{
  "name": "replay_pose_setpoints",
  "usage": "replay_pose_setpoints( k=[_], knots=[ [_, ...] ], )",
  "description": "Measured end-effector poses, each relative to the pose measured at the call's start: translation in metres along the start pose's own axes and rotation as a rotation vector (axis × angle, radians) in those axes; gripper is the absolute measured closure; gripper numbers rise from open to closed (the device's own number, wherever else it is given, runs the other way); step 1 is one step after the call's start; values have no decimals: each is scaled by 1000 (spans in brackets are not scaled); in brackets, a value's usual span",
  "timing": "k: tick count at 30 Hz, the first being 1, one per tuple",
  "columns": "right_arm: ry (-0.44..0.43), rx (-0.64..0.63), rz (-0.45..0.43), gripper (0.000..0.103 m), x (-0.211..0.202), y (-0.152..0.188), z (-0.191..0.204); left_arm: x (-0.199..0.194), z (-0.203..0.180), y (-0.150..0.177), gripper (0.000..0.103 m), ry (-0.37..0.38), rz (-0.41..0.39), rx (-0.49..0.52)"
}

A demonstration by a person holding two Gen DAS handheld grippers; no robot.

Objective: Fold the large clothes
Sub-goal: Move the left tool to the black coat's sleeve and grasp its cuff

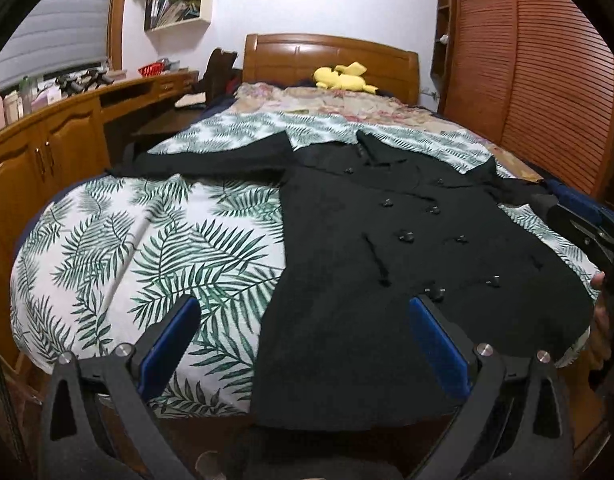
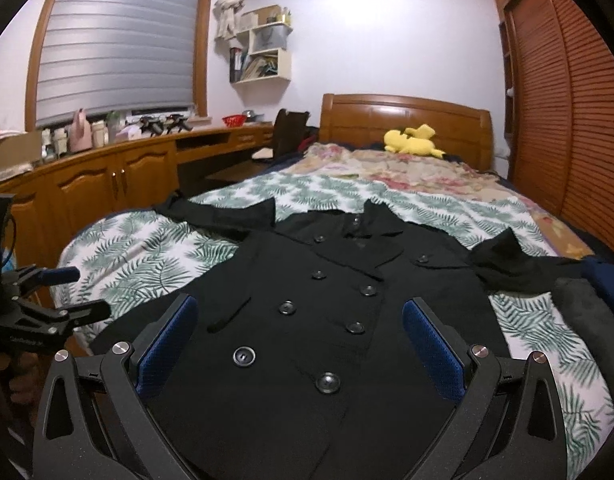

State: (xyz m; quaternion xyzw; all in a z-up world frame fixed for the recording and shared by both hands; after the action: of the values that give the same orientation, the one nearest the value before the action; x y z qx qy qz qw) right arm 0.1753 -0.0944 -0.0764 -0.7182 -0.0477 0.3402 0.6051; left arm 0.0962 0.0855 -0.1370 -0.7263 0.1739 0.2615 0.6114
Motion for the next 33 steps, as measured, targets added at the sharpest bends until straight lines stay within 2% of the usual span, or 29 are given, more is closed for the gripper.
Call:
replay_pose_setpoints(
  k=[4, 8, 15, 21, 26, 30, 33],
  knots=[
    [-33, -7, 19, 0, 30, -5, 2, 10, 13, -4, 0, -15, -2, -8],
    [-61, -16, 21, 0, 61, -15, 8, 20, 30, -13, 0, -86, -28, -3],
    [-141, -19, 33, 0, 125, -38, 26, 39, 70, -31, 0, -140, -57, -49],
    [-179, -44, 61, 0, 182, -52, 37, 65, 110, -48, 0, -159, 17, -98],
    [-188, -56, 106, 0, 219, -39, 31, 82, 143, -65, 0, -152, 40, -150],
    [-222, 6, 158, 0, 233, -23, 18, 101, 163, -82, 0, -136, 60, -161],
    [-235, 2, 160, 0, 233, -25, 18, 119, 176, -97, 0, -136, 74, -169]
  ],
)
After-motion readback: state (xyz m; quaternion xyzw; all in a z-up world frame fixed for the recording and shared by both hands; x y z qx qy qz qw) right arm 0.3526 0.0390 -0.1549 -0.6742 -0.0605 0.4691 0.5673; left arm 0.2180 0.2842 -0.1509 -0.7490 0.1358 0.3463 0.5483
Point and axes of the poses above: each gripper's, at about its wrist camera, not at the fingertips, and x roughly the way its jaws point, z to its left, y to its underside, the point moved 2 cm from there along x, roughly the way its jaws point, and after that the axes turned 2 degrees about y, right-handed, at the moved point
